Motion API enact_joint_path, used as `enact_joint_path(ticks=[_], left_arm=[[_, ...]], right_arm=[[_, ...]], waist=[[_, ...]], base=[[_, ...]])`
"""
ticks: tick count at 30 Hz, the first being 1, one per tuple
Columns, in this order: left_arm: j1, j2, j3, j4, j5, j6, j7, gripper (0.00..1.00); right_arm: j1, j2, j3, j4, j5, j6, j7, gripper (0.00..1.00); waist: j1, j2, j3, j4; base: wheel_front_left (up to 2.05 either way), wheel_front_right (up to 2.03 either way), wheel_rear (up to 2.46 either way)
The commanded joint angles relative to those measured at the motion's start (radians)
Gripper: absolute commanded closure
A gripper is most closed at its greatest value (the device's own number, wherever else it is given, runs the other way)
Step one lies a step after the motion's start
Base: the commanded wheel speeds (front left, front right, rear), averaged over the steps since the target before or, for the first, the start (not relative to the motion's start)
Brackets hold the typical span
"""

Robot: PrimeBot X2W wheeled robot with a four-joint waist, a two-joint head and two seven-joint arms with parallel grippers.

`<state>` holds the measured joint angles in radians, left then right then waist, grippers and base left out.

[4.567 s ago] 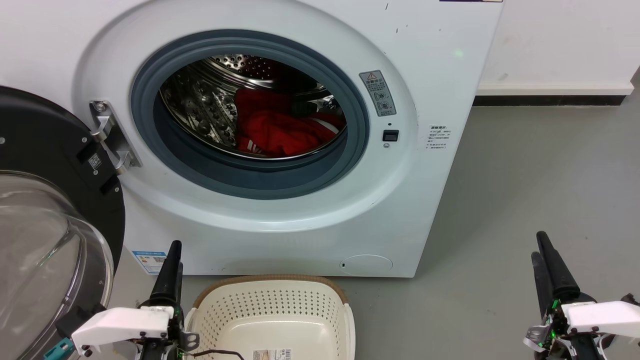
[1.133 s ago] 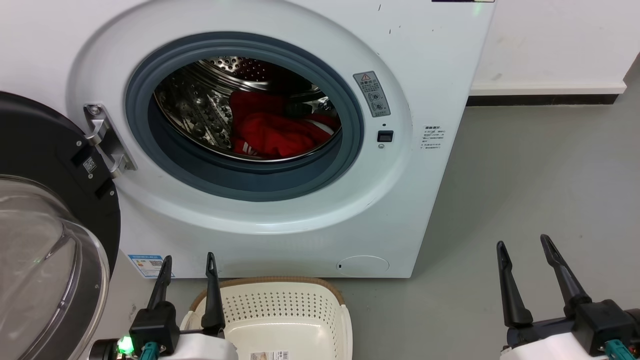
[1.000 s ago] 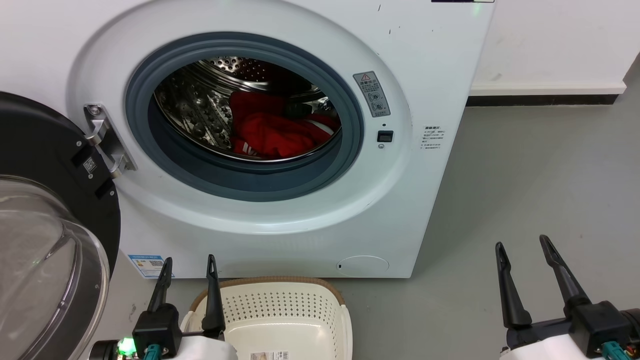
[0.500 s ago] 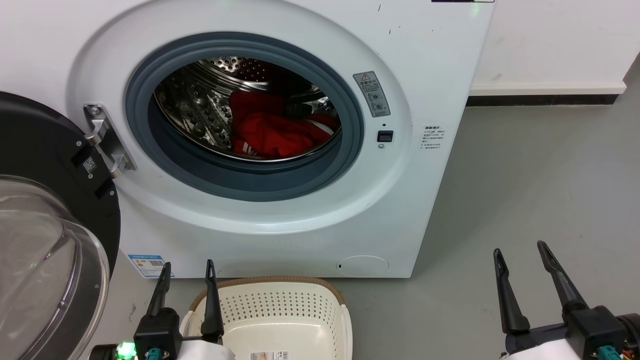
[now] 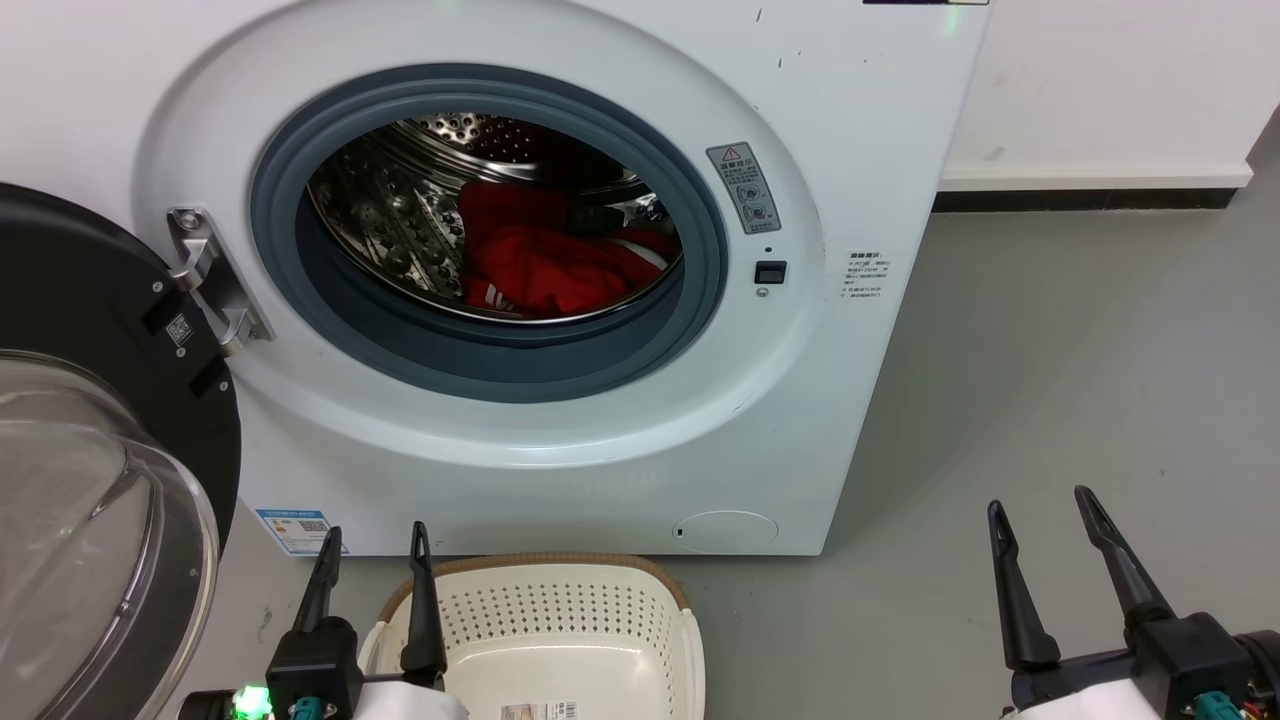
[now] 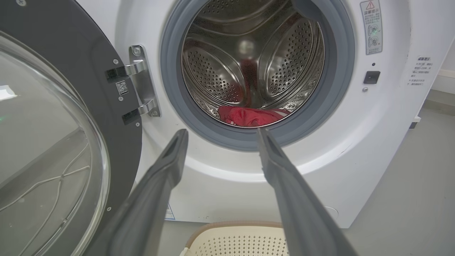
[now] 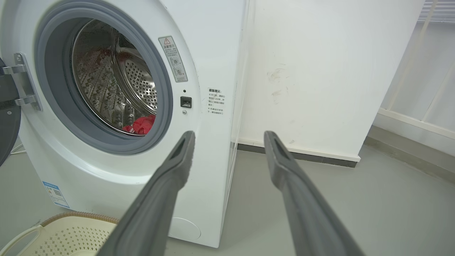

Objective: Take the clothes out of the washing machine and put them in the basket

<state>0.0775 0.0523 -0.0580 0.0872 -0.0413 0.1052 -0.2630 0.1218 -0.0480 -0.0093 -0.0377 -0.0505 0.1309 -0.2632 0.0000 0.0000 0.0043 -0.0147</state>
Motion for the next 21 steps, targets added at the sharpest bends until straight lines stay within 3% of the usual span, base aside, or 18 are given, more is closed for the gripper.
enact_joint_path(ticks=[1, 10, 21], left_arm=[[0.006, -0.002, 0.003, 0.001, -0.003, -0.004, -0.003, 0.00], [-0.035, -0.002, 0.007, 0.026, -0.013, -0.009, -0.003, 0.00], [-0.326, 0.017, 0.032, 0.209, -0.011, -0.092, -0.003, 0.00]], right_arm=[[0.003, -0.004, 0.000, 0.000, 0.004, 0.000, -0.002, 0.00], [-0.017, -0.004, 0.007, -0.001, 0.004, 0.000, -0.002, 0.00], [-0.074, -0.004, 0.025, -0.018, -0.005, 0.000, -0.002, 0.00]], waist=[[0.0000, 0.0000, 0.000, 0.000], [0.0000, 0.0000, 0.016, -0.012], [0.0000, 0.0000, 0.119, -0.072]], base=[[0.00, 0.00, 0.00], [0.00, 0.00, 0.00], [0.00, 0.00, 0.00]])
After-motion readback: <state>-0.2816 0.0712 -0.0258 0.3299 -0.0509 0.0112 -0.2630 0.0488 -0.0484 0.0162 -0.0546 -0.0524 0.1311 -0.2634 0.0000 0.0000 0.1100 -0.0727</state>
